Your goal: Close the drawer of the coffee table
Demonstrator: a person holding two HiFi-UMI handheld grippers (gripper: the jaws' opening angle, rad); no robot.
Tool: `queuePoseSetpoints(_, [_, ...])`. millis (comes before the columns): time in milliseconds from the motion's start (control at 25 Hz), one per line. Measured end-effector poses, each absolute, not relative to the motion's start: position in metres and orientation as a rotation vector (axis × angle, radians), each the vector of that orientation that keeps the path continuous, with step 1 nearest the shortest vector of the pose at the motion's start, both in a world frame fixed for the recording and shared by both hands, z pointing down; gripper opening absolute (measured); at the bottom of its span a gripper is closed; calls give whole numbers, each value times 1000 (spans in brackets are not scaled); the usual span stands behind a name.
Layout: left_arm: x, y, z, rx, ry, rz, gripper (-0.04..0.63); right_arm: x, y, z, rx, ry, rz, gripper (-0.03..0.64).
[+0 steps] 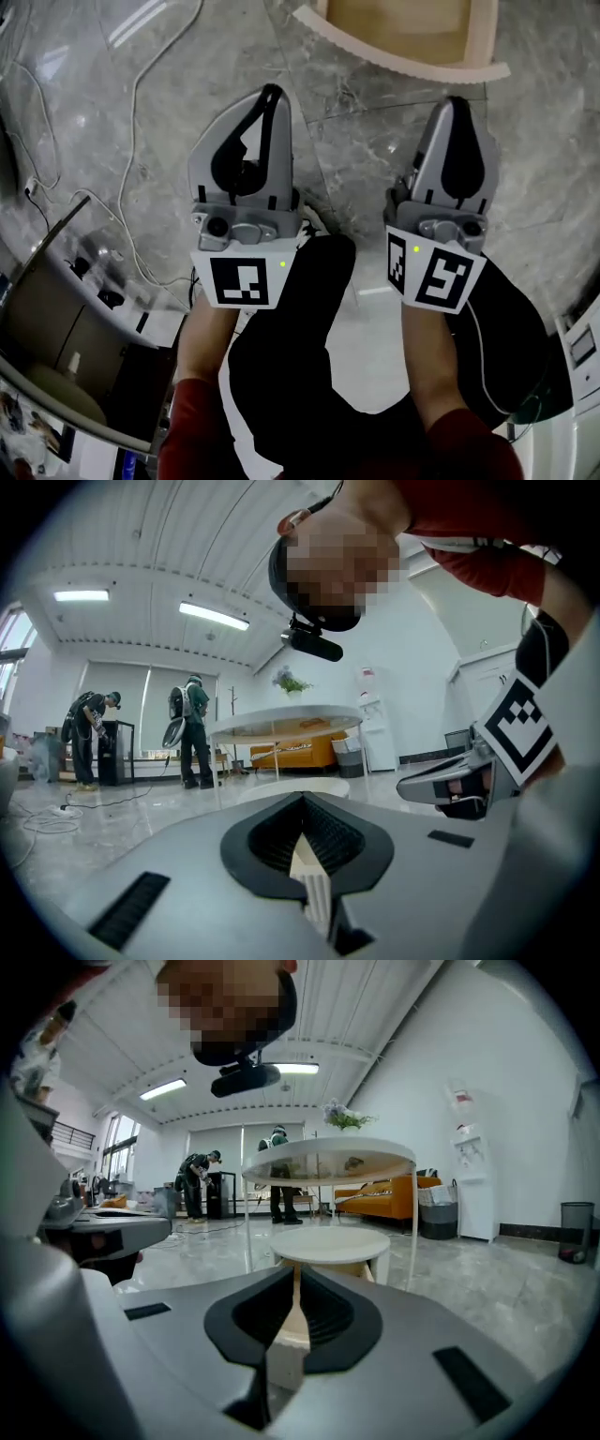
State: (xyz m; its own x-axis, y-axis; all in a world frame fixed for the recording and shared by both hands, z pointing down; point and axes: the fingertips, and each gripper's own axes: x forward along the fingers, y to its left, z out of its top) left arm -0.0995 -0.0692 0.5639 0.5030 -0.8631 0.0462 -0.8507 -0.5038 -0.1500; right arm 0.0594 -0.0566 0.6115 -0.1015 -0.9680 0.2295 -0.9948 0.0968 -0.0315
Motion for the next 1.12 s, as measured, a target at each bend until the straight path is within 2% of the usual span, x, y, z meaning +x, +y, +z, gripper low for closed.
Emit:
queuePoseSetpoints(200, [-98, -81, 647, -2677, 1466, -66, 14, 51, -50, 700, 1989, -2201, 214, 32])
queuePoseSetpoints(440, [-90, -73, 709, -2622, 1497, -188, 14, 62, -59, 752, 2100, -2148, 126, 32])
queuePoseSetpoints(960, [-83, -48, 712, -2636, 1529, -255, 13, 58, -58, 764, 2091, -2182, 133, 40])
queuePoseSetpoints(1040, [-85, -49, 708, -2625, 1528, -248, 14, 55, -61, 764, 2093, -2208, 156, 241])
queuePoseSetpoints(1120, [-88, -51, 706, -2621, 1532, -242, 14, 52, -62, 768, 2103, -2202, 203, 312])
